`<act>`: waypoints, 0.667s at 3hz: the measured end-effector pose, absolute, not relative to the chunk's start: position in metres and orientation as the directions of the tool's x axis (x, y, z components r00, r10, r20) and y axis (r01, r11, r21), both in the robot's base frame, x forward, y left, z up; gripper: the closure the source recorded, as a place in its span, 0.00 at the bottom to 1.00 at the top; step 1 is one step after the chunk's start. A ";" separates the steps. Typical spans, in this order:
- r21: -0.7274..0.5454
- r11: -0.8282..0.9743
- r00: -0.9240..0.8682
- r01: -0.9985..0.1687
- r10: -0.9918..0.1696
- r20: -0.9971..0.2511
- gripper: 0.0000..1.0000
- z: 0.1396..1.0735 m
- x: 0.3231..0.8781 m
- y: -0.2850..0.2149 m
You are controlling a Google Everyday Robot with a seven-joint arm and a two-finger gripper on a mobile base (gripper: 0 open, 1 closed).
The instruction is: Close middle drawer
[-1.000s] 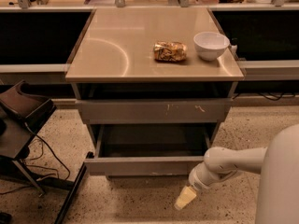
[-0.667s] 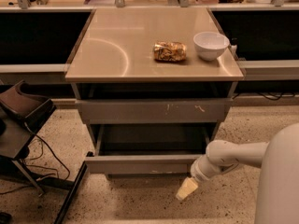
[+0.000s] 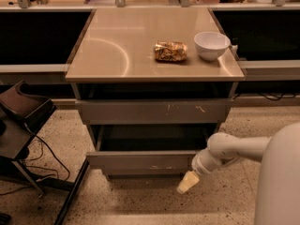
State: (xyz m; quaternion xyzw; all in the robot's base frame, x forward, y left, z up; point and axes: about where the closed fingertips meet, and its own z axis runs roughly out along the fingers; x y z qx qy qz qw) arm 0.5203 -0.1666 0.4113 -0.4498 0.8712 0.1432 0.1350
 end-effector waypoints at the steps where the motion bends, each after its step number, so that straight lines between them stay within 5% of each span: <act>1: 0.130 0.555 -0.559 -0.822 -0.739 -0.376 0.00 0.417 0.534 -0.168; 2: 0.130 0.555 -0.558 -0.822 -0.739 -0.376 0.00 0.417 0.534 -0.168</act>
Offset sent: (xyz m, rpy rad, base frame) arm 0.2249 -0.0135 0.0835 0.1642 -0.0894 -0.0342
